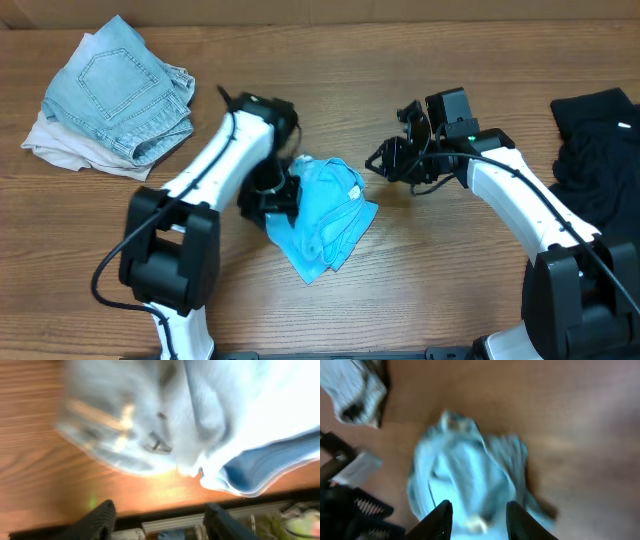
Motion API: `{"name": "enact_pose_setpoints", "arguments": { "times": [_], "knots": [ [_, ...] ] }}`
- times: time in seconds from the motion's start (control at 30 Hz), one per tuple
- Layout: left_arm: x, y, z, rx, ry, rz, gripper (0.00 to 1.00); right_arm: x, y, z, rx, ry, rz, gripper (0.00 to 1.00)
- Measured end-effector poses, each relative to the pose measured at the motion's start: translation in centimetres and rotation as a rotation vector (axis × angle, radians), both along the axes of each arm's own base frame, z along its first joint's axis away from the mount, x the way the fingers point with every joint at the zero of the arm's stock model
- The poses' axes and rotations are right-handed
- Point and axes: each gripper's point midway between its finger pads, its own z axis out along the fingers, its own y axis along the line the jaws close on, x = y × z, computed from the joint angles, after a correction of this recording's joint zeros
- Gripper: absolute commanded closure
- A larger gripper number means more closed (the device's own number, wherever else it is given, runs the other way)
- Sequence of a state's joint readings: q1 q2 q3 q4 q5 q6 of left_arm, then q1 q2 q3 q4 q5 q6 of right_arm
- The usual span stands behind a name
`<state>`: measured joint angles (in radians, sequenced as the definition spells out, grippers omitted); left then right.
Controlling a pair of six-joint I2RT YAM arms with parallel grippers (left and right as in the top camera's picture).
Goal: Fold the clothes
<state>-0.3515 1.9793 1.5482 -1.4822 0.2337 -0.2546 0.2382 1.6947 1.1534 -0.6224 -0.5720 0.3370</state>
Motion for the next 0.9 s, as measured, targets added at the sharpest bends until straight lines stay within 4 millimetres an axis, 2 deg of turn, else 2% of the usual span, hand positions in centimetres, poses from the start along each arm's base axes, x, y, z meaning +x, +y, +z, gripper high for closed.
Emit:
{"name": "enact_pose_setpoints", "arguments": {
  "times": [0.13, 0.23, 0.33, 0.47, 0.5, 0.57, 0.6, 0.7, 0.77, 0.83, 0.87, 0.9],
  "knots": [
    [4.2, 0.8, 4.4, -0.062, -0.156, 0.022, 0.22, 2.1, 2.3, 0.2, 0.069, -0.048, -0.016, 0.60],
    [6.6, 1.5, 7.9, -0.086, -0.294, 0.035, 0.19, 1.9, 5.8, -1.6, 0.115, -0.027, 0.033, 0.59],
    [7.4, 2.1, 10.4, -0.096, -0.375, 0.036, 0.20, 0.6, 8.5, -4.0, 0.118, 0.058, 0.045, 0.56],
    [7.0, 2.4, 10.7, -0.091, -0.368, 0.023, 0.21, 0.2, 9.6, -5.9, 0.118, 0.126, 0.010, 0.55],
    [7.0, 2.5, 10.7, -0.090, -0.369, 0.019, 0.21, 0.5, 9.7, -5.8, 0.127, 0.121, 0.003, 0.55],
    [7.0, 2.5, 10.7, -0.090, -0.371, 0.012, 0.21, 1.1, 9.9, -5.5, 0.148, 0.097, 0.002, 0.65],
    [7.0, 2.5, 10.7, -0.088, -0.373, 0.012, 0.21, 1.4, 10.0, -5.2, 0.161, 0.082, 0.003, 0.66],
    [7.1, 2.6, 10.7, -0.085, -0.375, 0.010, 0.21, 1.9, 10.3, -4.7, 0.182, 0.052, 0.007, 0.59],
    [7.2, 2.6, 10.7, -0.086, -0.382, 0.008, 0.21, 2.2, 10.6, -4.3, 0.197, 0.034, 0.013, 0.79],
    [7.3, 2.5, 10.7, -0.087, -0.384, 0.007, 0.20, 2.3, 10.7, -4.2, 0.202, 0.027, 0.018, 0.92],
    [7.3, 2.5, 10.7, -0.087, -0.385, 0.008, 0.21, 2.2, 10.7, -4.2, 0.205, 0.034, 0.015, 0.96],
    [7.4, 2.5, 10.7, -0.088, -0.387, 0.008, 0.21, 2.2, 10.6, -4.2, 0.203, 0.039, 0.012, 0.96]
  ]
}}
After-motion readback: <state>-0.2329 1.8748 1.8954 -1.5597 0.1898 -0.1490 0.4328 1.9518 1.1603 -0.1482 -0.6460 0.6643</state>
